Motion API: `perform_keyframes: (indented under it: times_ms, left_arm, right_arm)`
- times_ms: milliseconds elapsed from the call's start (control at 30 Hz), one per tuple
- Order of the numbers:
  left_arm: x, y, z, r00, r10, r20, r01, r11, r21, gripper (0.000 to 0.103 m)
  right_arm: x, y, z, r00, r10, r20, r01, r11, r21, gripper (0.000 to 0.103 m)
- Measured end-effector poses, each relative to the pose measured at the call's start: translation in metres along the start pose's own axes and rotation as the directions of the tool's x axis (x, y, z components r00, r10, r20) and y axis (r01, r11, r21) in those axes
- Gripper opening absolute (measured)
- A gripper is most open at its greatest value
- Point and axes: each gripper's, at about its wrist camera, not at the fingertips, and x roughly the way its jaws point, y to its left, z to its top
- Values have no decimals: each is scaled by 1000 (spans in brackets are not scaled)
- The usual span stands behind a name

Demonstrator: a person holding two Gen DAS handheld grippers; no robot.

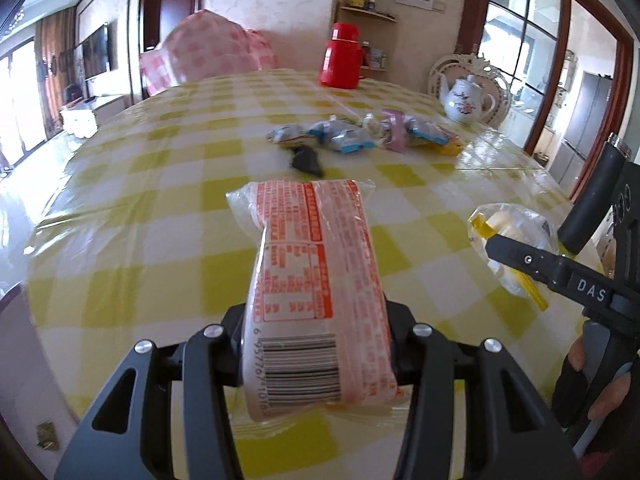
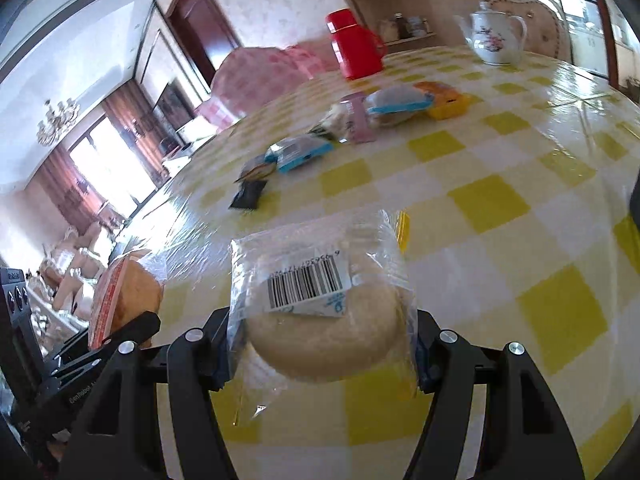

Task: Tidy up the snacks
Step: 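Carry both held bread bags off the table over the purple box, then open both grippers to drop the bread bags into the box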

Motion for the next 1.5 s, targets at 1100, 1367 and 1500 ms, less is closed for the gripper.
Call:
perform_keyframes:
  times_ms: [1100, 1367, 1500]
  left_arm:
    - [-138, 208, -50, 887, 451, -101, -450, 892, 28, 49]
    - [-164, 256, -56, 793, 598, -118, -609, 785, -115, 92]
    - [-180, 254, -50, 791, 609, -49, -607, 775, -175, 98]
  right_arm:
    - [18, 287, -116, 945, 218, -242, -321, 747, -583, 64]
    - [26, 343, -152, 882, 318, -347, -470, 630, -618, 74]
    - [9, 326, -141, 903, 348, -253, -427, 651, -628, 74]
